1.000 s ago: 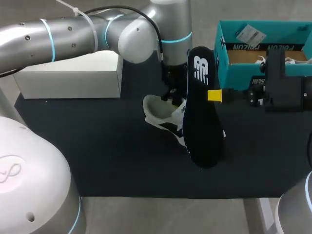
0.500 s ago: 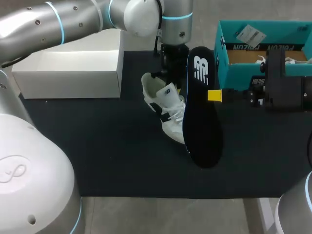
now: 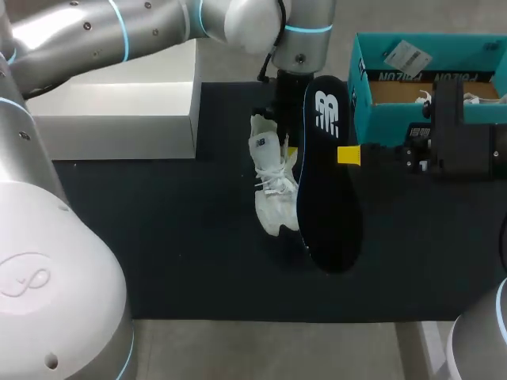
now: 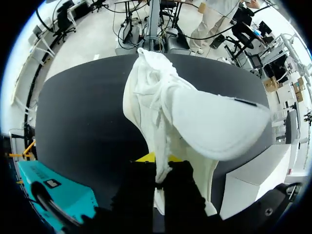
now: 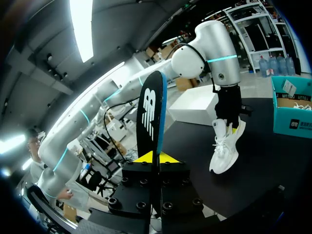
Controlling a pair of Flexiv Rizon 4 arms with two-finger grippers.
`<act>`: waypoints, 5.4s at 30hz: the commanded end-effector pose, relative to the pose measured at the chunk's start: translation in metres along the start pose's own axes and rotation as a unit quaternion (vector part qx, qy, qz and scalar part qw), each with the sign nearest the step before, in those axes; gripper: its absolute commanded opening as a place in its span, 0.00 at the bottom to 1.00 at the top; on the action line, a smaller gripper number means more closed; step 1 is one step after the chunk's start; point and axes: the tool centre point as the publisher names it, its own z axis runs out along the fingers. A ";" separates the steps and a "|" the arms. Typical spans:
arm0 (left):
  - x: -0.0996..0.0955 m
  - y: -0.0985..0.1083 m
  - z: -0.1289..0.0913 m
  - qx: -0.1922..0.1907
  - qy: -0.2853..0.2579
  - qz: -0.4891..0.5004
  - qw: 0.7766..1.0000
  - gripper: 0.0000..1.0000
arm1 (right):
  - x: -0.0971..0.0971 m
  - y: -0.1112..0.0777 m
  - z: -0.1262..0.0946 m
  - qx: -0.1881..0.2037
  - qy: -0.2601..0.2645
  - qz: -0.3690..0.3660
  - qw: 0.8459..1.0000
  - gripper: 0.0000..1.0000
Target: Take the shoe out of the shoebox, open the shoe tongue, remove and reinsert the insole, then place the shoe into the shoebox
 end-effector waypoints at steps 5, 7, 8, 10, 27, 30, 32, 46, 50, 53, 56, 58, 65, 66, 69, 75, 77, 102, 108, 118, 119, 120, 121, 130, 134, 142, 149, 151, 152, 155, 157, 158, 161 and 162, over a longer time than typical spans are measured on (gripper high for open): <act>-0.011 0.013 0.011 -0.017 0.099 0.151 0.983 0.00 | 0.006 -0.004 0.000 -0.005 -0.005 0.001 1.000 0.00; -0.011 0.013 0.011 -0.014 0.095 0.148 0.984 0.00 | 0.006 -0.004 0.000 -0.005 -0.005 0.001 1.000 0.00; -0.011 0.013 0.012 -0.014 0.094 0.143 0.985 0.00 | 0.006 -0.004 0.000 -0.005 -0.005 0.001 1.000 0.00; -0.010 0.012 0.012 -0.015 0.092 0.138 0.986 0.00 | 0.006 -0.004 0.000 -0.005 -0.005 0.001 1.000 0.00; -0.012 0.007 0.016 -0.014 0.075 0.057 0.995 0.00 | 0.006 -0.004 0.000 -0.005 -0.005 0.001 1.000 0.00; -0.015 0.010 0.018 -0.008 0.070 0.034 0.997 0.00 | 0.006 -0.004 0.000 -0.005 -0.005 0.001 1.000 0.00; -0.016 0.012 0.020 -0.002 0.068 0.033 0.997 0.00 | 0.006 -0.004 0.000 -0.005 -0.005 0.001 1.000 0.00; -0.028 0.017 0.038 0.017 0.086 0.035 0.996 0.00 | 0.006 -0.004 0.000 -0.005 -0.005 0.001 1.000 0.00; -0.029 0.019 0.040 0.016 0.094 0.035 0.995 0.00 | 0.006 -0.004 0.000 -0.005 -0.005 0.001 1.000 0.00; -0.031 0.021 0.045 0.017 0.103 0.030 0.994 0.00 | 0.006 -0.004 0.000 -0.005 -0.005 0.001 1.000 0.00; -0.033 0.022 0.050 0.022 0.108 0.034 0.993 0.00 | 0.006 -0.004 0.000 -0.005 -0.005 0.001 1.000 0.00; -0.035 0.023 0.054 0.026 0.111 0.034 0.993 0.00 | 0.006 -0.004 0.000 -0.005 -0.005 0.001 1.000 0.00; -0.040 0.028 0.066 0.039 0.121 0.029 0.991 0.00 | 0.006 -0.004 0.000 -0.005 -0.005 0.001 1.000 0.00; -0.040 0.028 0.067 0.040 0.121 0.028 0.991 0.01 | 0.006 -0.004 0.000 -0.005 -0.005 0.001 1.000 0.00; -0.040 0.029 0.070 0.047 0.118 0.023 0.992 0.35 | 0.006 -0.004 0.000 -0.005 -0.005 0.001 1.000 0.00; -0.035 0.023 0.062 0.056 0.086 0.018 0.995 1.00 | 0.006 -0.004 0.000 -0.005 -0.005 0.001 1.000 0.00; -0.033 0.022 0.057 0.055 0.075 0.008 0.996 1.00 | 0.006 -0.004 0.000 -0.005 -0.005 0.001 1.000 0.00; -0.035 0.022 -0.038 0.054 -0.154 -0.119 0.980 1.00 | 0.006 -0.004 0.000 -0.005 -0.005 0.001 1.000 0.00; -0.040 0.016 -0.071 0.052 -0.238 -0.103 0.964 1.00 | 0.006 -0.004 0.000 -0.005 -0.005 0.001 1.000 0.00; -0.052 0.004 -0.130 0.049 -0.388 -0.042 0.920 1.00 | 0.003 -0.009 -0.006 -0.005 -0.013 0.019 1.000 0.00; -0.053 0.003 -0.136 0.051 -0.399 -0.031 0.915 1.00 | 0.000 -0.009 -0.010 0.000 -0.023 0.029 0.999 0.00; -0.054 0.002 -0.141 0.049 -0.415 -0.027 0.908 1.00 | -0.004 -0.008 -0.015 0.002 -0.028 0.035 0.999 0.00; -0.055 0.001 -0.145 0.050 -0.425 -0.019 0.904 1.00 | -0.008 -0.006 -0.019 0.002 -0.032 0.042 0.999 0.00; -0.052 -0.015 -0.178 0.040 -0.526 0.007 0.849 1.00 | -0.051 0.024 -0.064 0.024 -0.033 0.096 0.994 0.00; -0.049 -0.024 -0.190 0.032 -0.556 0.016 0.830 1.00 | -0.079 0.039 -0.082 0.031 -0.041 0.126 0.991 0.00; -0.040 -0.046 -0.214 -0.015 -0.613 0.043 0.789 1.00 | -0.133 0.073 -0.101 0.033 -0.060 0.190 0.979 0.00; -0.042 -0.060 -0.223 -0.044 -0.642 0.072 0.762 1.00 | -0.175 0.111 -0.095 0.032 -0.066 0.217 0.973 0.00; -0.041 -0.063 -0.223 -0.047 -0.649 0.072 0.756 1.00 | -0.184 0.118 -0.093 0.022 -0.068 0.227 0.971 0.00; -0.041 -0.065 -0.224 -0.052 -0.651 0.077 0.753 1.00 | -0.191 0.122 -0.091 0.023 -0.067 0.229 0.971 0.00; -0.043 -0.069 -0.224 -0.063 -0.657 0.077 0.747 1.00 | -0.202 0.133 -0.084 0.024 -0.065 0.235 0.970 0.00; -0.045 -0.069 -0.225 -0.067 -0.659 0.073 0.746 1.00 | -0.205 0.138 -0.080 0.025 -0.063 0.236 0.969 0.00; -0.045 -0.070 -0.225 -0.069 -0.659 0.075 0.745 1.00 | -0.207 0.142 -0.078 0.026 -0.060 0.237 0.969 0.00; -0.045 -0.072 -0.225 -0.074 -0.666 0.082 0.737 1.00 | -0.213 0.152 -0.071 0.033 -0.057 0.240 0.968 0.00; -0.045 -0.073 -0.225 -0.080 -0.672 0.082 0.732 1.00 | -0.215 0.154 -0.069 0.033 -0.056 0.241 0.968 0.00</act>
